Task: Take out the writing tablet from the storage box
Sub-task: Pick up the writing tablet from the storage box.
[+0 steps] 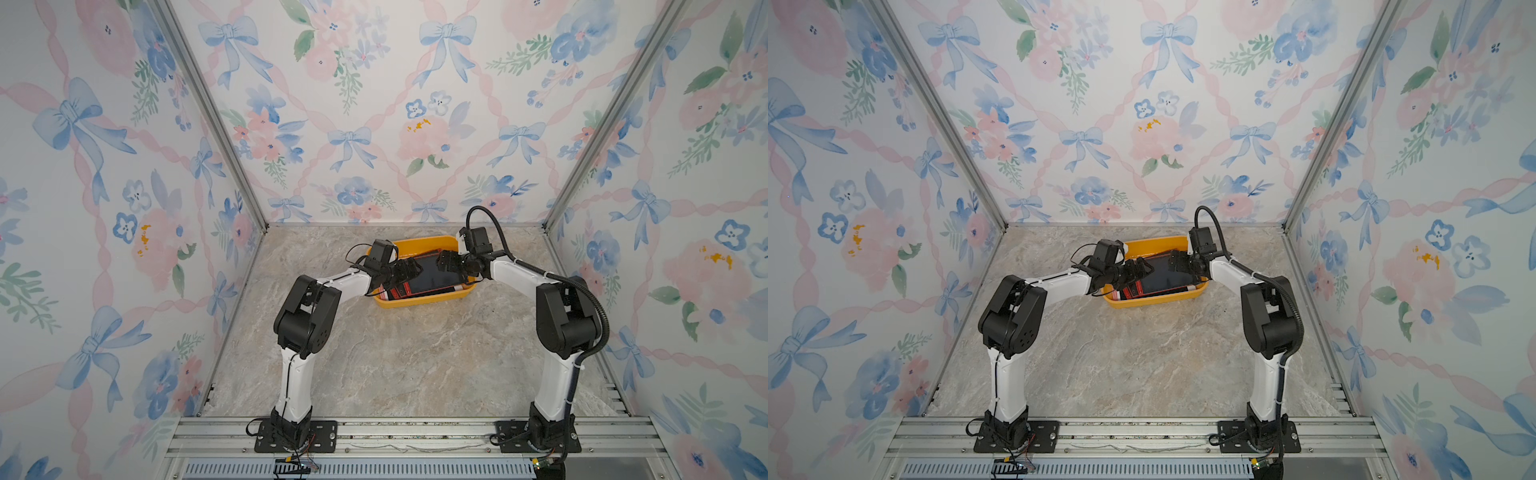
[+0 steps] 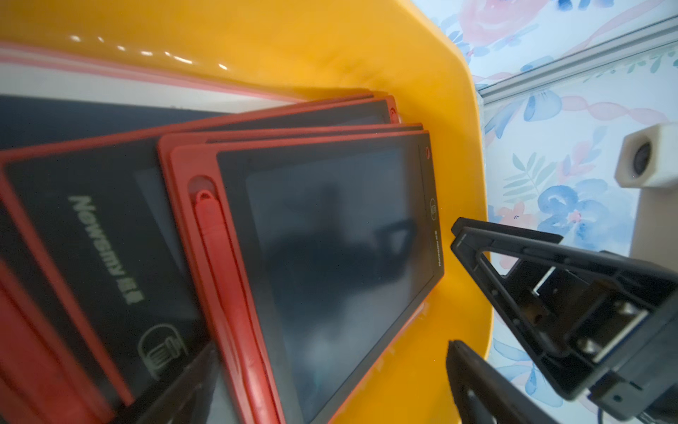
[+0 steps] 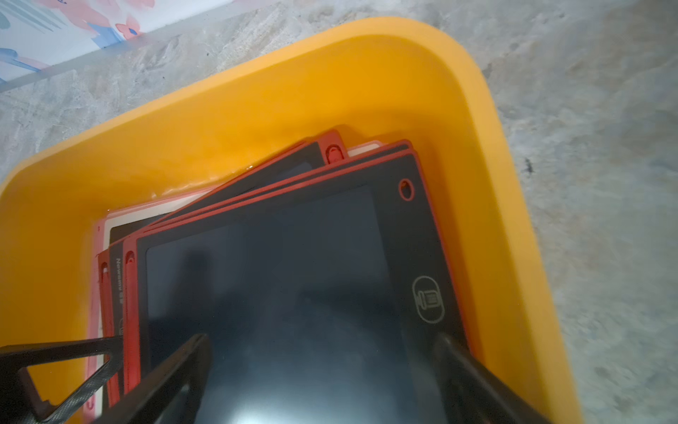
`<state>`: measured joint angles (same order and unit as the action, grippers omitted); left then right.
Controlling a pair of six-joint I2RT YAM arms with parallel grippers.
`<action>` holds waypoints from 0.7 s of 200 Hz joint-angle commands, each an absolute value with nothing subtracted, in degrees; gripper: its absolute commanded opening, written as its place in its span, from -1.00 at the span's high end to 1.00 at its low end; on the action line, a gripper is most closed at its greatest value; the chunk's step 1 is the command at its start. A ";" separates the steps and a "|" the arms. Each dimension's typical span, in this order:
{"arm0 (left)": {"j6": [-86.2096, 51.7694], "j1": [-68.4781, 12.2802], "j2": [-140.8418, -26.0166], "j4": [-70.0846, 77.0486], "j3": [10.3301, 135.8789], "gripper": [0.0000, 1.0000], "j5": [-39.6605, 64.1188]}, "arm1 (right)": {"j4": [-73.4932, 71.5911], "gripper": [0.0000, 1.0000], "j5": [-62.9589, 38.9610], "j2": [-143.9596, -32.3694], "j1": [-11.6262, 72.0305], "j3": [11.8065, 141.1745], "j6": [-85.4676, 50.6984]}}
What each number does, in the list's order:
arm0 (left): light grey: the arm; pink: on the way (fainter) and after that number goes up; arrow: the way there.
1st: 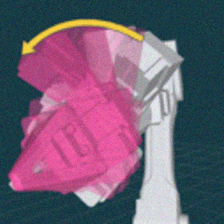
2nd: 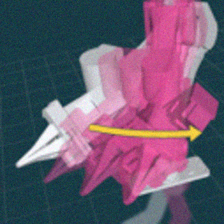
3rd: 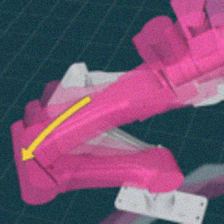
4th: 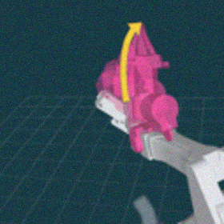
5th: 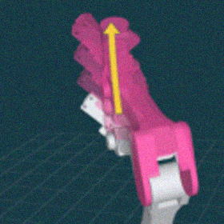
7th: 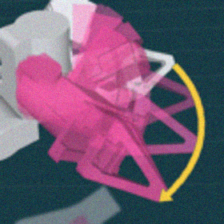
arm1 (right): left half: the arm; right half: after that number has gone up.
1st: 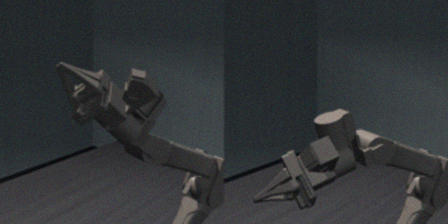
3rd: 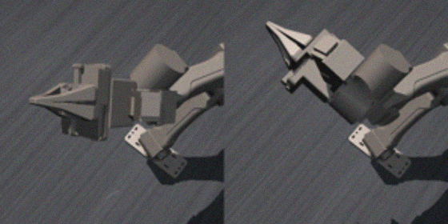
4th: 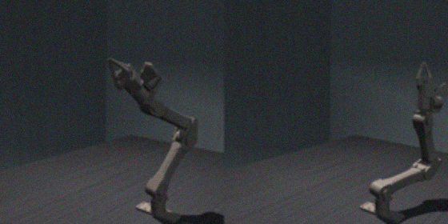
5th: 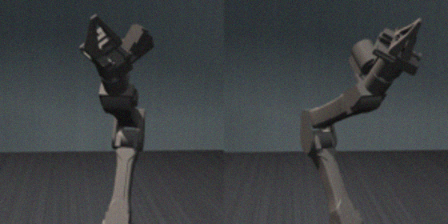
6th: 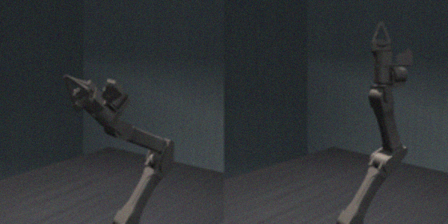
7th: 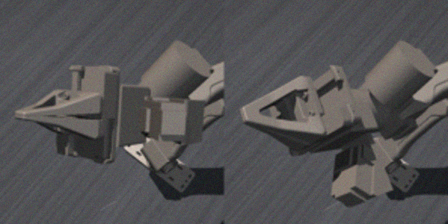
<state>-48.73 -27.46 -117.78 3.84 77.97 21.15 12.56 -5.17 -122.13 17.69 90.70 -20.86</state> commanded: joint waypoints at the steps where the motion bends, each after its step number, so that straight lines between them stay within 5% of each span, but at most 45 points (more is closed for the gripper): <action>1: -49.50 -28.21 -116.08 5.36 77.19 -0.96 24.04 | 13.70 -0.94 1.00 -115.79 17.96 89.16 -16.91; 140: -50.07 -29.58 -117.28 7.55 79.09 -0.96 26.07 | 11.74 -0.94 -5.36 -126.49 16.04 91.72 -20.23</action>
<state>-48.82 -28.58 -117.78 4.27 77.89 22.48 12.82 -1.67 -125.29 14.72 92.88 -18.26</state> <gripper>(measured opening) 0.979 0.969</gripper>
